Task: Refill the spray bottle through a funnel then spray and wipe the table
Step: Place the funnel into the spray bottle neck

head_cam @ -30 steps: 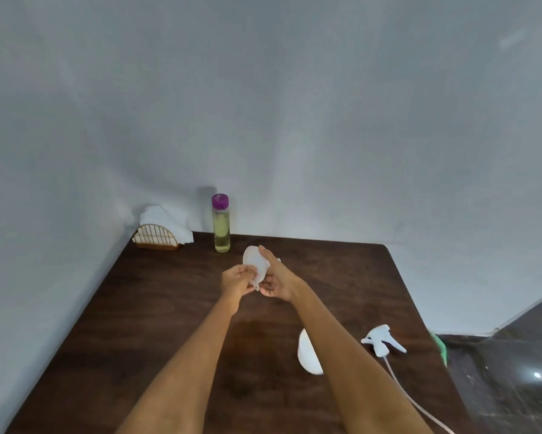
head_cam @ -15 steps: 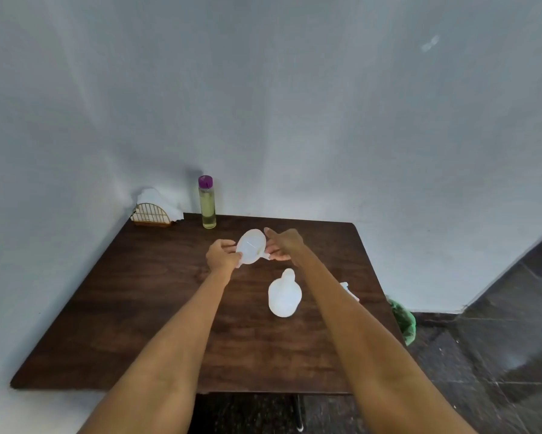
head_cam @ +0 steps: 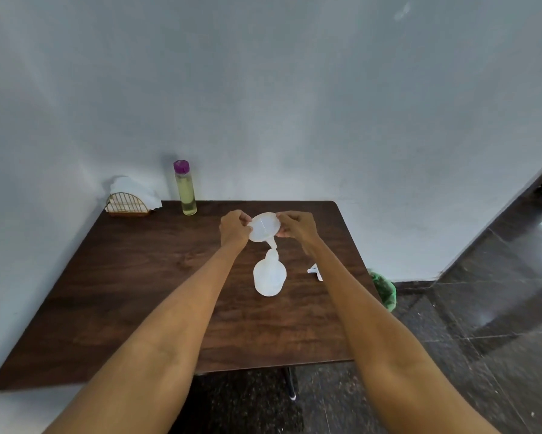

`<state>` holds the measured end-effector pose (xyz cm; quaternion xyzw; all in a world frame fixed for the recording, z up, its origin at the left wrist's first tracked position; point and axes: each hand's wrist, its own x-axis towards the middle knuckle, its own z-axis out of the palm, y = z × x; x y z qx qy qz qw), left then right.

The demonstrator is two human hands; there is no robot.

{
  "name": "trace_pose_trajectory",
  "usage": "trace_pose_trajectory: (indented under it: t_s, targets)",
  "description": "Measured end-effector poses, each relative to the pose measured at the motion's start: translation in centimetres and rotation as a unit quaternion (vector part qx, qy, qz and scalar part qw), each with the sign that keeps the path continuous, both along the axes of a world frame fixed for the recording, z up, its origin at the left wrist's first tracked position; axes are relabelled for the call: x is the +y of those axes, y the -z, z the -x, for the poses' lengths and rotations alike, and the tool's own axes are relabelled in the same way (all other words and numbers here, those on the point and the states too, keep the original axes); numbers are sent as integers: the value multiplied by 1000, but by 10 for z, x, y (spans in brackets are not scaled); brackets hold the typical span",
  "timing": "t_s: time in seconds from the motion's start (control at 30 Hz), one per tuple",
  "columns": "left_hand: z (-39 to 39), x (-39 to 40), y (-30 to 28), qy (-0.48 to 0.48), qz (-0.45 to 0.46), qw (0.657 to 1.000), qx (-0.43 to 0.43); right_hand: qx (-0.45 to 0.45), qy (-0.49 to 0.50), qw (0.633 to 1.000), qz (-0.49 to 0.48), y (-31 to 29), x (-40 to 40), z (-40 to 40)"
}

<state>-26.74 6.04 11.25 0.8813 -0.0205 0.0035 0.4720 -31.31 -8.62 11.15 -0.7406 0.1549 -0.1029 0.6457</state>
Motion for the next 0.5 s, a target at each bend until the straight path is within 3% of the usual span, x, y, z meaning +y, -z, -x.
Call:
trace_pose_trajectory:
  t_s: [0.1,0.27,0.5]
  targets:
    - [-3,-5,2,17,40,999,4,7,27,999,29,8,-9,3]
    - [1,-12,11,-7,162,981,107,8,86,994,66,24,-17,3]
    - [7,-11,22,-38,214,964,151,2,86,991,99,35,-17,2]
